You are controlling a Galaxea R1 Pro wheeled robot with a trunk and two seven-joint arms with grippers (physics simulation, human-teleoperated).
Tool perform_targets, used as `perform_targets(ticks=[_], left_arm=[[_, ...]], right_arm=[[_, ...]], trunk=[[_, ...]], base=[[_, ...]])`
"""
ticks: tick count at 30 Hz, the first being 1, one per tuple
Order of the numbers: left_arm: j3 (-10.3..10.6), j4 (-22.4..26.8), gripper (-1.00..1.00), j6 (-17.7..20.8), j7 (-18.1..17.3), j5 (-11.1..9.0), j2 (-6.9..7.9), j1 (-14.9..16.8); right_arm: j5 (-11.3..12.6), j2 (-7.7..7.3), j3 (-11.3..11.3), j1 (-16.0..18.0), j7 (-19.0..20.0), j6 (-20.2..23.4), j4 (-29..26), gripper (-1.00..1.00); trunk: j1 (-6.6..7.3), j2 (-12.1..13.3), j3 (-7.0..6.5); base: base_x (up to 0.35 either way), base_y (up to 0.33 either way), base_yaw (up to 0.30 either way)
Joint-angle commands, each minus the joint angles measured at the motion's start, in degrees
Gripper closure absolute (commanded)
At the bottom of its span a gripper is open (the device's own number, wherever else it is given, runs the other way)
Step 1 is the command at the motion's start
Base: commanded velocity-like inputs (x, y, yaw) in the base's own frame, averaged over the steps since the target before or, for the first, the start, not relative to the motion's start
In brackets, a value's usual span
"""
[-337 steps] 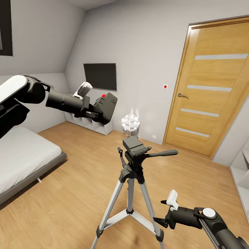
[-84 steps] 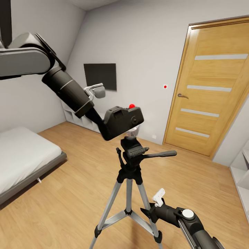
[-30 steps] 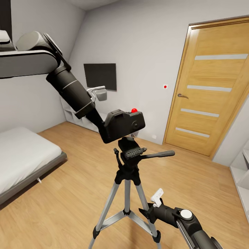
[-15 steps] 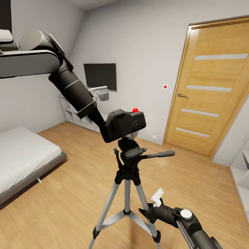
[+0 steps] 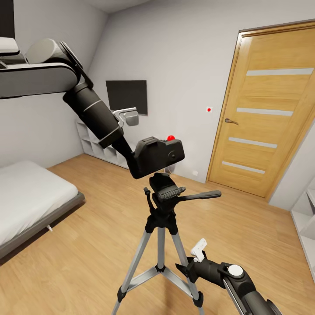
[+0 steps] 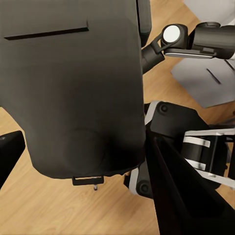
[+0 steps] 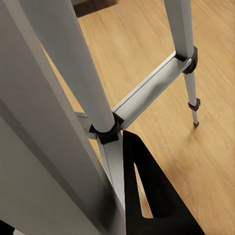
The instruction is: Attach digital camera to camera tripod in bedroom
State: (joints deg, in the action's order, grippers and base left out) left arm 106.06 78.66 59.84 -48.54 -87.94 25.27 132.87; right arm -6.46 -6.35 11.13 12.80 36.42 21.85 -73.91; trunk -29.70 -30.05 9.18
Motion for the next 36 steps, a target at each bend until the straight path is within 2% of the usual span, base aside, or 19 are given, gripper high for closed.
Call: perform_targets(ticks=[1, 10, 22, 23, 25, 26, 36], left_arm=[[0.1, -0.1, 1.00, 0.2, -0.3, -0.1, -0.10, 0.1], [0.0, -0.5, 1.00, 0.2, -0.4, 0.0, -1.68, -0.7], [-0.1, -0.6, 1.00, 0.2, -0.4, 0.0, -2.05, -0.8], [-0.1, -0.6, -1.00, 0.2, -0.4, 0.0, -2.05, -0.9], [0.0, -0.5, -1.00, 0.2, -0.4, 0.0, -2.06, -0.9], [0.1, -0.5, -1.00, 0.2, -1.7, 0.0, -2.07, -0.9], [0.1, -0.4, -1.00, 0.2, -1.9, 0.1, -2.07, -0.9]], right_arm=[[-4.2, 0.02, 0.0, 0.0, -2.7, -3.0, 4.4, 1.00], [-4.2, 0.02, 0.3, 0.0, -2.8, -3.0, 4.4, 1.00], [-4.2, 0.02, 0.3, 0.0, -2.8, -3.0, 4.5, 1.00], [-4.2, 0.02, 0.3, 0.0, -2.8, -3.0, 4.5, 1.00], [-4.2, 0.02, 0.3, 0.0, -2.8, -3.0, 4.5, 1.00], [-4.2, 0.02, 0.4, 0.0, -2.8, -3.0, 5.1, 1.00], [-4.2, 0.02, 0.4, 0.0, -2.8, -3.0, 5.2, 1.00]], trunk=[[-0.04, -0.1, 0.13], [-0.04, -0.1, 0.13], [-0.04, -0.1, 0.13], [-0.04, -0.1, 0.13], [-0.04, -0.1, 0.13], [-0.04, -0.1, 0.13], [-0.04, -0.1, 0.13]], base=[[0.000, 0.000, 0.000], [0.000, 0.000, 0.000], [0.000, 0.000, 0.000], [0.000, 0.000, 0.000], [0.000, 0.000, 0.000], [0.000, 0.000, 0.000], [0.000, 0.000, 0.000]])
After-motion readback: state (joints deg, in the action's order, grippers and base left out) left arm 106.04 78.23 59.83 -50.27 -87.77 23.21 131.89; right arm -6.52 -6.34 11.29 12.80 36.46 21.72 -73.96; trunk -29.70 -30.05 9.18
